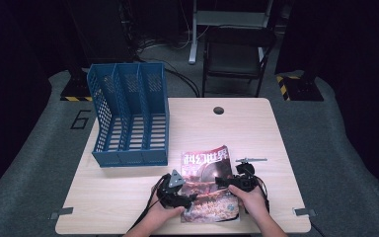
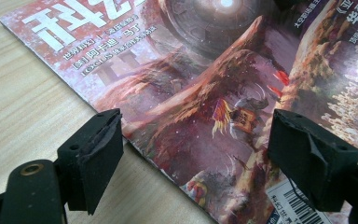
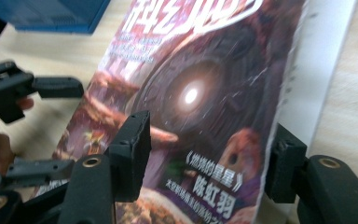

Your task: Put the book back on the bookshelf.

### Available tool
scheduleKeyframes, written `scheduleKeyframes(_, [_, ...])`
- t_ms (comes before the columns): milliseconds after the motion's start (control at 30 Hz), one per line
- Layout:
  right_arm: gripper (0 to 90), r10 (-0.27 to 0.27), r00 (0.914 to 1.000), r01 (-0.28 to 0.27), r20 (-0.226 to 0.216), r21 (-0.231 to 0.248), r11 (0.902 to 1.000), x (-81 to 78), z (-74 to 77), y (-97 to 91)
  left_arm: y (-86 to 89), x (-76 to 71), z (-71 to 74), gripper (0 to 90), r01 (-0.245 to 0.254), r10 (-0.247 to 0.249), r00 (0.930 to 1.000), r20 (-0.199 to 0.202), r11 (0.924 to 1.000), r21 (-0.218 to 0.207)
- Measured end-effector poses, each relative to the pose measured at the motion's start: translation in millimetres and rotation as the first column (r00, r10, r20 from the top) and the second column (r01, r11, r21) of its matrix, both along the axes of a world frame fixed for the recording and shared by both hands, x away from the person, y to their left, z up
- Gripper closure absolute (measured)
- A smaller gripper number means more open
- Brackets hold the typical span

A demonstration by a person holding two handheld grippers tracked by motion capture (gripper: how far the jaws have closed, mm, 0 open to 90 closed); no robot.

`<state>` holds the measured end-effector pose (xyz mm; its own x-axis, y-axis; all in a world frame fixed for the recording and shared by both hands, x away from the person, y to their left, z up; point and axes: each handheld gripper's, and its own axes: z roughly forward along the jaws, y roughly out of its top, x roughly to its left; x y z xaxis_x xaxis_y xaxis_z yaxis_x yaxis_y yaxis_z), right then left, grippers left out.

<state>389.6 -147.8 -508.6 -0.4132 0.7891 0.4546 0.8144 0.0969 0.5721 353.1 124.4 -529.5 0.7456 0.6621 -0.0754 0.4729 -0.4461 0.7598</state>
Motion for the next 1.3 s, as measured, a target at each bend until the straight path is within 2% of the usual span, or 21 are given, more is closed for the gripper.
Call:
scheduleKeyframes(133, [44.1, 0.036, 0.9994, -0.036, -0.003, -0.009, 0.9993, -3.0, 1.2, 3.5, 0.1, -0.1, 0.2, 18.0, 0.0, 0.0, 1.0, -0.003, 1.0, 0.002])
scheduleKeyframes(167, [44.5, 0.045, 0.9989, -0.045, -0.015, -0.004, 0.999, -3.9, 0.9, 5.0, 0.1, 0.0, 0.2, 18.0, 0.0, 0.0, 1.0, -0.003, 1.0, 0.002])
scheduleKeyframes(200, [44.4, 0.06, 0.9979, -0.061, -0.025, -0.019, 0.998, -3.8, -0.4, 6.0, 0.1, 0.0, 0.2, 18.0, 0.0, 0.0, 1.0, -0.003, 1.0, 0.002])
scheduleKeyframes(267, [44.3, 0.08, 0.9968, -0.08, -0.007, -0.037, 0.9961, -3.3, -0.5, 6.5, 0.1, 0.0, 0.2, 18.0, 0.001, -0.001, 1.0, -0.003, 1.0, 0.002])
scheduleKeyframes(300, [43.2, 0.075, 0.997, -0.075, -0.02, -0.032, 0.9967, -3.5, 0.0, 6.8, 0.1, 0.0, 0.2, 18.0, 0.0, 0.0, 1.0, -0.003, 1.0, 0.002])
scheduleKeyframes(433, [36.4, 0.103, 0.9946, -0.103, -0.009, -0.01, 0.9946, -2.5, -1.5, 5.7, 0.1, 0.0, 0.2, 18.0, 0.0, 0.0, 1.0, -0.003, 1.0, 0.001])
scheduleKeyframes(600, [37.1, 0.096, 0.9952, -0.096, -0.02, -0.005, 0.9954, -2.5, -1.3, 5.7, 0.0, 0.0, -0.1, 18.0, 0.0, 0.0, 1.0, -0.001, 1.0, -0.002])
scheduleKeyframes(633, [37.2, 0.083, 0.9958, -0.082, -0.039, 0.018, 0.9965, -1.9, -1.5, 4.0, 0.0, -0.1, 0.0, 18.0, -0.001, 0.001, 1.0, -0.002, 1.0, -0.001])
scheduleKeyframes(700, [37.4, 0.079, 0.9961, -0.078, -0.04, 0.028, 0.9966, -1.3, -2.1, 3.0, 0.2, 0.0, 0.2, 18.0, 0.001, -0.001, 1.0, -0.003, 1.0, 0.002])
scheduleKeyframes(767, [40.7, 0.074, 0.9961, -0.072, -0.048, 0.034, 0.9968, -0.4, -2.4, 1.0, 0.0, -0.1, 0.0, 18.0, -0.001, 0.001, 1.0, -0.002, 1.0, 0.0])
scheduleKeyframes(800, [41.0, 0.063, 0.9958, -0.06, -0.066, 0.047, 0.9971, -0.8, -1.9, 1.2, 0.1, -0.1, 0.1, 18.0, 0.0, 0.0, 1.0, -0.003, 1.0, 0.001])
scheduleKeyframes(933, [50.8, 0.065, 0.9964, -0.064, -0.053, 0.034, 0.9974, 1.8, -3.4, -3.1, 0.0, -0.1, -0.2, 18.0, -0.001, 0.001, 1.0, -0.001, 1.0, -0.003])
scheduleKeyframes(967, [52.9, 0.054, 0.9958, -0.051, -0.075, 0.043, 0.9978, 1.2, -2.6, -2.9, 0.1, -0.1, 0.2, 18.0, 0.0, 0.0, 1.0, -0.003, 1.0, 0.001])
scheduleKeyframes(1000, [54.1, 0.06, 0.9964, -0.058, -0.059, 0.037, 0.9976, 2.4, -3.6, -4.3, 0.1, -0.1, 0.2, 18.0, -0.001, 0.001, 1.0, -0.003, 1.0, 0.001])
scheduleKeyframes(1133, [57.9, 0.067, 0.9949, -0.064, -0.075, 0.037, 0.9972, 3.4, -3.4, -5.7, 0.1, 0.0, 0.2, 18.0, 0.0, 0.0, 1.0, -0.003, 1.0, 0.001])
scheduleKeyframes(1167, [59.4, 0.064, 0.9938, -0.06, -0.091, 0.042, 0.9973, 3.0, -2.8, -5.3, 0.1, 0.1, 0.2, 18.0, 0.001, -0.001, 1.0, -0.002, 1.0, 0.001])
scheduleKeyframes(1200, [60.3, 0.079, 0.9935, -0.076, -0.082, 0.035, 0.9965, 4.3, -3.5, -6.8, 0.1, 0.1, 0.1, 18.0, 0.0, 0.0, 1.0, -0.002, 1.0, 0.001])
scheduleKeyframes(1300, [64.1, 0.079, 0.9924, -0.076, -0.094, 0.036, 0.9964, 5.2, -3.8, -8.0, 0.1, 0.1, 0.0, 18.0, 0.001, -0.001, 1.0, -0.002, 1.0, -0.001])
